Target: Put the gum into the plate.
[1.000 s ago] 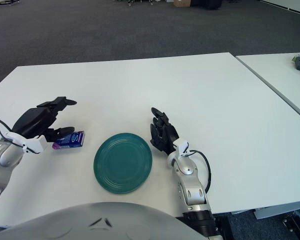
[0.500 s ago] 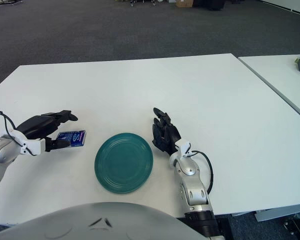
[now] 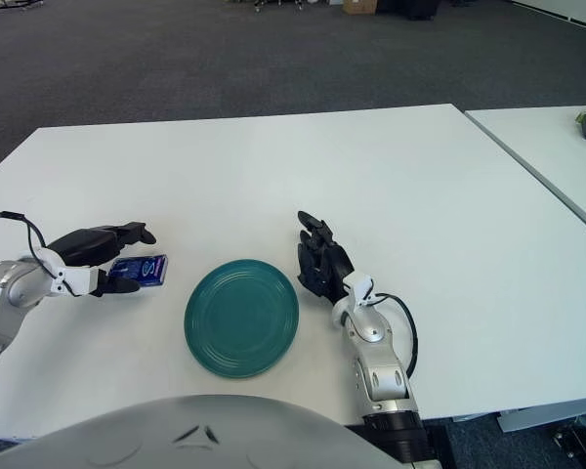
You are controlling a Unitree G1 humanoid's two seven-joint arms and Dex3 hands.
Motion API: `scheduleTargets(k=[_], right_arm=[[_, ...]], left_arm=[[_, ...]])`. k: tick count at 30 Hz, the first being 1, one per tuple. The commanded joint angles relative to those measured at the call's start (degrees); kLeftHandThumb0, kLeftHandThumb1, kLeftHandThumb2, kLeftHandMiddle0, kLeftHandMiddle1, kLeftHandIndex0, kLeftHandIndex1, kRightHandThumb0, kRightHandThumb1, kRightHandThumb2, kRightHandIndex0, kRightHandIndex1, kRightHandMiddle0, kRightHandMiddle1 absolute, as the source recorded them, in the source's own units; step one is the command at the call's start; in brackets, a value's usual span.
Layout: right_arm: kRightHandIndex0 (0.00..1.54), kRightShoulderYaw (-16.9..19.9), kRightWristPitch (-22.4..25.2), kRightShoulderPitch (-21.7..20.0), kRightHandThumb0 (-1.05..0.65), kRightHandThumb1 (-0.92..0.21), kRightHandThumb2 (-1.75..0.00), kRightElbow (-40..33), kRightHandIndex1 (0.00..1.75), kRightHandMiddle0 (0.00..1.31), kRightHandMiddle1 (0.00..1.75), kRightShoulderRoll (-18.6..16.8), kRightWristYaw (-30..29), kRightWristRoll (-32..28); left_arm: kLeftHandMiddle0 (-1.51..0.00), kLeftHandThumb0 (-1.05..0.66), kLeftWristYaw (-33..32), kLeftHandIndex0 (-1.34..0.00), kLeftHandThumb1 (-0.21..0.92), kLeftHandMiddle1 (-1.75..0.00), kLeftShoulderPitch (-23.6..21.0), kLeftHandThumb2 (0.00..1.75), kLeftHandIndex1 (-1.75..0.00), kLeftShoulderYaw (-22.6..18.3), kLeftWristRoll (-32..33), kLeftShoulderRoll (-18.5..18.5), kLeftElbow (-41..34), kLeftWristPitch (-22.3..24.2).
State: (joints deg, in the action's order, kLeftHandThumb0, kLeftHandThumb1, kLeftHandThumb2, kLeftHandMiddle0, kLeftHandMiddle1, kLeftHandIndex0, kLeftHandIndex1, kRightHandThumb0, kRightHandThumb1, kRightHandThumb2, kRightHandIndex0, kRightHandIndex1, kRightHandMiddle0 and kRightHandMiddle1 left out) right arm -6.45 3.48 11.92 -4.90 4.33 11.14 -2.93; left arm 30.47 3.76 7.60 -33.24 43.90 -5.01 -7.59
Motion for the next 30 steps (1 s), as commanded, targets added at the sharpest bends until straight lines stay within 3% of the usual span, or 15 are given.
scheduleTargets(k=[1,13,24,27,29,30], right_arm=[[0.17,0.16,2.61,1.00,-0.79,-0.92,-0.83,2.59,0.01,0.00,0.33,0.32,-0.02,0.00],[0.18,0.80,1.05,1.04,-0.78,-0.92,-0.82,3.68,0.01,0.00,0.36,0.08,0.11,-0.57],[0.20,1.73,0.25,0.86,-0.78,-0.92,-0.82,4.41,0.01,0.00,0.36,0.06,0.66,-1.55],[0.21,1.87,0.20,0.83,-0.78,-0.92,-0.82,4.48,0.01,0.00,0.38,0.04,0.73,-1.61],[0.21,1.95,0.17,0.82,-0.78,-0.92,-0.82,4.53,0.01,0.00,0.39,0.04,0.80,-1.68],[0.21,1.97,0.15,0.81,-0.78,-0.92,-0.82,4.55,0.01,0.00,0.39,0.05,0.82,-1.71]], left_arm=[[-0.20,-1.01,0.49,-0.01,0.92,0.00,-3.36,0.34,-0.93,1.54,0.26,0.36,5.11,-1.01],[-0.22,-1.00,-3.05,0.00,0.92,-0.01,-6.88,0.38,-0.89,4.55,-1.44,-0.25,13.54,-3.91],[-0.35,-0.93,-1.68,-0.07,0.92,-0.07,-8.94,0.40,-0.95,7.58,-1.83,-1.00,16.76,-2.54],[-0.45,-0.88,-1.03,-0.12,0.92,-0.17,-9.25,0.36,-1.05,8.06,-1.53,-1.08,16.77,-2.14],[-0.38,-0.82,-0.33,-0.17,0.92,-0.58,-9.49,0.31,-1.21,8.35,-1.44,-1.06,16.43,-1.74],[-0.36,-0.81,-0.10,-0.17,0.92,-0.68,-9.57,0.30,-1.25,8.47,-1.43,-1.01,16.28,-1.63]])
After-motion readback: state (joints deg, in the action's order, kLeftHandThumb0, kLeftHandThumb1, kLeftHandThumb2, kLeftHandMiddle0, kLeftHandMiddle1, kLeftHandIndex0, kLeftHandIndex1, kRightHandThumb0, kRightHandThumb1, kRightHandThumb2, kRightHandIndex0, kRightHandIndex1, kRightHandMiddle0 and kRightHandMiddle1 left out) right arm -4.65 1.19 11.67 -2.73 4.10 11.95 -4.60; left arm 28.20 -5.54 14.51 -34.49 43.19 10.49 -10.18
